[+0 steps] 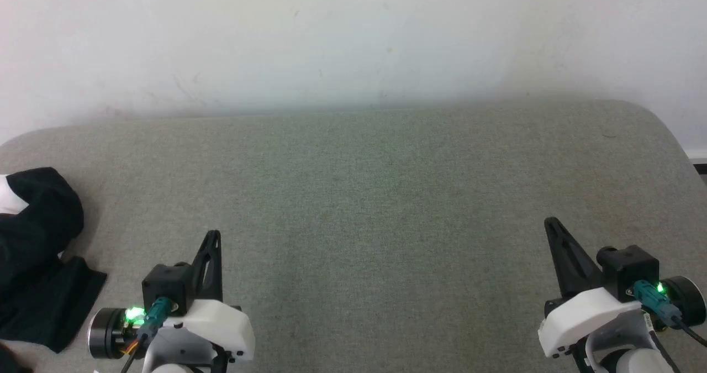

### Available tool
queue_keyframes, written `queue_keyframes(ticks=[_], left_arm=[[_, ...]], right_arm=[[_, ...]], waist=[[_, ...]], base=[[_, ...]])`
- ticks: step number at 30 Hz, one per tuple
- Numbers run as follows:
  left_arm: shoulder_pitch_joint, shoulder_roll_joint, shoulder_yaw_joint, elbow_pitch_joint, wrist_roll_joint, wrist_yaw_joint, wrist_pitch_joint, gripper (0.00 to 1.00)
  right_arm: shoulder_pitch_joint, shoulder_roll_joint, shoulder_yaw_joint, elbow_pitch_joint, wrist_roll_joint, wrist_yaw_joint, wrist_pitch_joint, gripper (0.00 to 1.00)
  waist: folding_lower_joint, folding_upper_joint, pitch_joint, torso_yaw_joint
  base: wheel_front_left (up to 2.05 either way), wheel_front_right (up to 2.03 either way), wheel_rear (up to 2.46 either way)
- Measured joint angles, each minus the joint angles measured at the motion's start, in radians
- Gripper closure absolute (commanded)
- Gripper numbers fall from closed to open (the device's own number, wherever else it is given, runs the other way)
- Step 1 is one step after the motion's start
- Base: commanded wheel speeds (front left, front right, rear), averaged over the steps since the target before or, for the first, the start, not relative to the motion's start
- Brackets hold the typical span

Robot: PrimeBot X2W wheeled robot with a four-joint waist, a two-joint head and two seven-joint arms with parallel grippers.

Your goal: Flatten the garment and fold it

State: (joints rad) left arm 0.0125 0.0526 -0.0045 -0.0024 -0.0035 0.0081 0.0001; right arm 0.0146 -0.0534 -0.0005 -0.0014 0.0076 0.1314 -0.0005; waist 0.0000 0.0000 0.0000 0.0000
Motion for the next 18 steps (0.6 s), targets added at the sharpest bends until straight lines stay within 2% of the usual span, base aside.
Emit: queue_keyframes(ticks=[5, 6, 7, 8, 9, 18], left_arm=[[0.000, 0.000, 0.000, 0.000, 0.000, 0.000, 0.000, 1.00], [0.000, 0.000, 0.000, 0.000, 0.000, 0.000, 0.000, 0.00], [0.000, 0.000, 0.000, 0.000, 0.000, 0.000, 0.000, 0.00], [0.000, 0.000, -0.001, 0.000, 0.000, 0.000, 0.000, 1.00], [0.000, 0.000, -0.001, 0.000, 0.000, 0.000, 0.000, 0.00], [0.001, 0.000, -0.001, -0.002, 0.000, 0.000, -0.002, 0.00]], right_arm=[[0.000, 0.000, 0.000, 0.000, 0.000, 0.000, 0.000, 1.00], [0.000, 0.000, 0.000, 0.000, 0.000, 0.000, 0.000, 0.00], [0.000, 0.000, 0.000, 0.000, 0.000, 0.000, 0.000, 0.00], [0.001, 0.000, 0.000, 0.000, 0.000, 0.000, 0.000, 1.00], [0.001, -0.001, 0.000, 0.000, 0.000, 0.000, 0.000, 0.00], [0.002, -0.001, -0.007, 0.000, 0.002, 0.000, -0.003, 0.00]], waist=[[0.0000, 0.0000, 0.000, 0.000], [0.0000, 0.0000, 0.000, 0.000], [0.0000, 0.0000, 0.000, 0.000], [0.0000, 0.0000, 0.000, 0.000], [0.0000, 0.0000, 0.000, 0.000], [0.0000, 0.0000, 0.000, 0.000]], base=[[0.00, 0.00, 0.00], [0.00, 0.00, 0.00], [0.00, 0.00, 0.00], [0.00, 0.00, 0.00], [0.00, 0.00, 0.00], [0.00, 0.00, 0.00]])
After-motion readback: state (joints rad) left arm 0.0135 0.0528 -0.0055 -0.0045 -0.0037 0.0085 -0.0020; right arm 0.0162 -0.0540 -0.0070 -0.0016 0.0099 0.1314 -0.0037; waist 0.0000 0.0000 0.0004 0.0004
